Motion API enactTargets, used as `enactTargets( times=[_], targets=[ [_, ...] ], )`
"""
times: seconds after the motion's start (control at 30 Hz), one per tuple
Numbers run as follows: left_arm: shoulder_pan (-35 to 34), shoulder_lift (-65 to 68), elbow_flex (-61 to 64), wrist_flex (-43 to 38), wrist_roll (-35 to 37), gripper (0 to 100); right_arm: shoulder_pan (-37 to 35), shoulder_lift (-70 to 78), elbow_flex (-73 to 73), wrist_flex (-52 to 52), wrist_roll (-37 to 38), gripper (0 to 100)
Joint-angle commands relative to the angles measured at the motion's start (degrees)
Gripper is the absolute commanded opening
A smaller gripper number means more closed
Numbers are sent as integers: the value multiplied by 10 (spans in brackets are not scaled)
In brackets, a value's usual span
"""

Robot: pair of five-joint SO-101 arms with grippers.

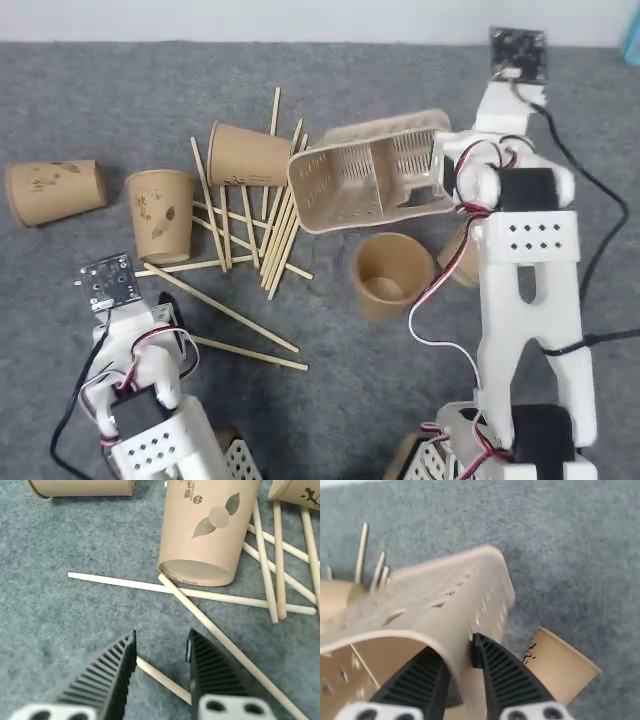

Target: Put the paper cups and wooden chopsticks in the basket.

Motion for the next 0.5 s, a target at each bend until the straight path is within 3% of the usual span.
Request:
enactTargets(
  times=[0.0, 0.3, 0.47],
  targets=[
    [-16, -11, -21, -2, -5, 152, 6, 56, -118, 57, -47, 7],
    [-19, -11, -21, -2, -5, 152, 21, 335, -424, 219, -106, 6],
    [-18, -11, -21, -2, -5, 152, 32, 468, -588, 272, -73, 23]
  ],
)
